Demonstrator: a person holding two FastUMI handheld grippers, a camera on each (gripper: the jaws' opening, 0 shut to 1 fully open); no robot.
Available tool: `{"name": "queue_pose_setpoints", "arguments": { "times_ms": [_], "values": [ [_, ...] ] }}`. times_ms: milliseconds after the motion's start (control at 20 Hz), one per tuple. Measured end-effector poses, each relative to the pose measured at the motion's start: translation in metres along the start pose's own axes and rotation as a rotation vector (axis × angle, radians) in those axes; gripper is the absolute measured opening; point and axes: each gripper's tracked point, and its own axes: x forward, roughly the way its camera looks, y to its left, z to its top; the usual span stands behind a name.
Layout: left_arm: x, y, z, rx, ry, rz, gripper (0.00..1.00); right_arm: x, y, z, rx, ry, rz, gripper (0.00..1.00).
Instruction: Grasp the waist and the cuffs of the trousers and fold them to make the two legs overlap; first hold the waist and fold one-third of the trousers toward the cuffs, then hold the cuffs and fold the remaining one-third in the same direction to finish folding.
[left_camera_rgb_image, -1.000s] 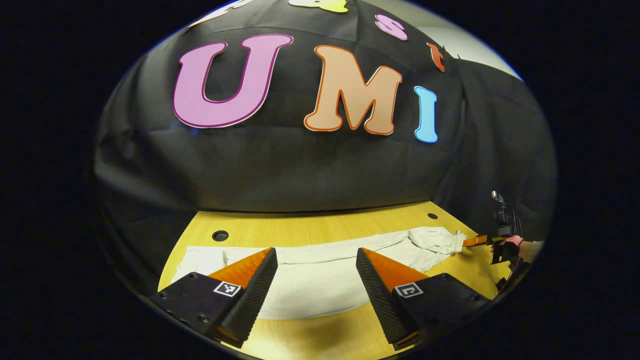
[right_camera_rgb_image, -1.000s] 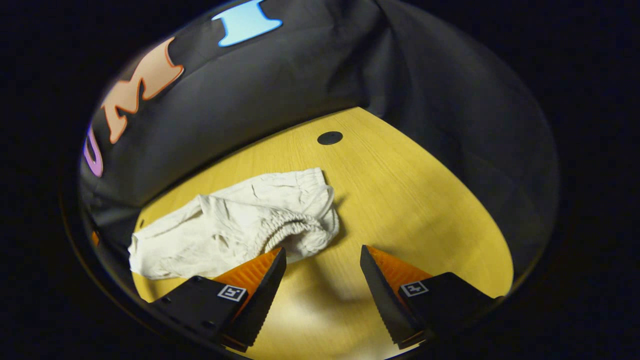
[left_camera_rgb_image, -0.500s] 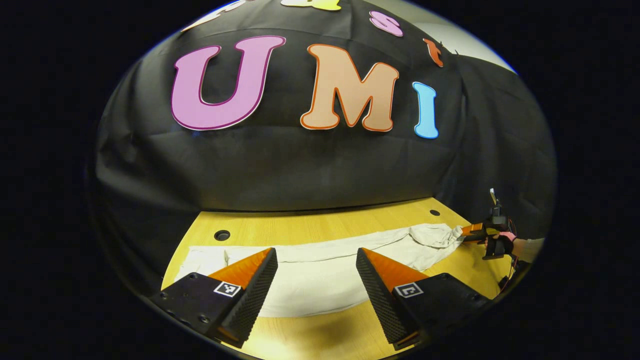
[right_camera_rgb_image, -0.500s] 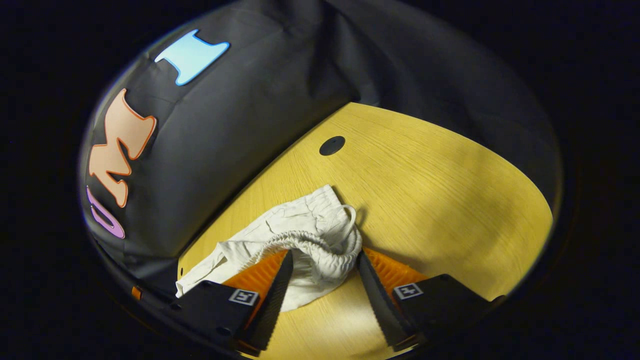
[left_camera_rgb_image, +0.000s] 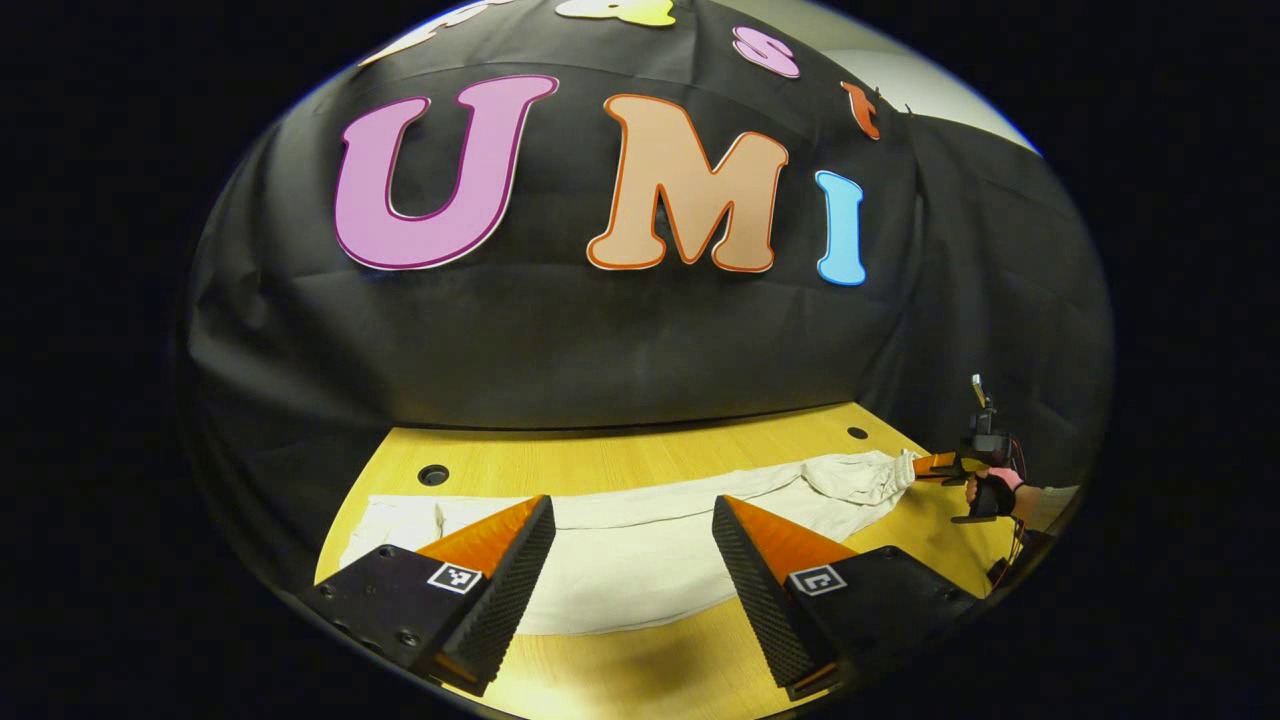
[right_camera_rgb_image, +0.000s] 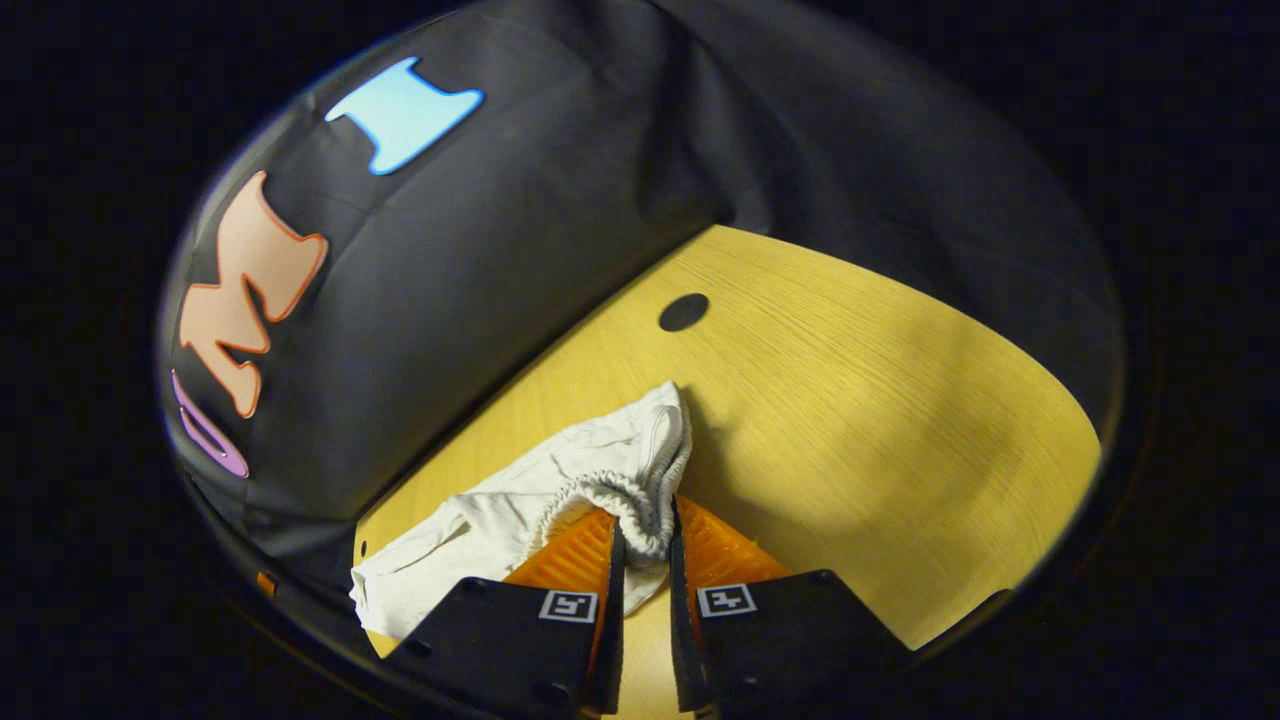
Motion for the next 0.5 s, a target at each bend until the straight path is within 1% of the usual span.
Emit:
{"name": "queue_pose_setpoints", "arguments": {
  "times_ms": [50,100,150,200,250,300,450,500],
  "values": [
    [-0.003,0.000,0.000,-0.009,-0.002,0.005,0.95,-0.005,0.010,0.003,-0.012,-0.015,0.020,0.22],
    [-0.006,0.001,-0.001,-0.021,-0.005,0.004,0.95,-0.011,0.021,0.006,-0.023,-0.033,0.040,0.27],
    [-0.009,0.002,-0.002,-0.037,-0.009,0.007,0.95,-0.016,0.033,0.010,-0.037,-0.051,0.057,0.23],
    [-0.014,0.006,-0.004,-0.055,-0.014,0.016,0.95,-0.022,0.044,0.010,-0.047,-0.064,0.073,0.23],
    [-0.018,0.008,-0.006,-0.071,-0.020,0.021,0.95,-0.028,0.055,0.013,-0.051,-0.079,0.092,0.17],
    [-0.024,0.013,-0.007,-0.082,-0.029,0.030,0.95,-0.036,0.069,0.014,-0.055,-0.091,0.116,0.22],
    [-0.041,0.036,-0.020,-0.096,-0.024,0.072,0.95,-0.054,0.115,0.019,-0.098,-0.129,0.180,0.22],
    [-0.049,0.044,-0.023,-0.099,-0.023,0.080,0.95,-0.059,0.136,0.017,-0.119,-0.136,0.200,0.22]
  ]
}}
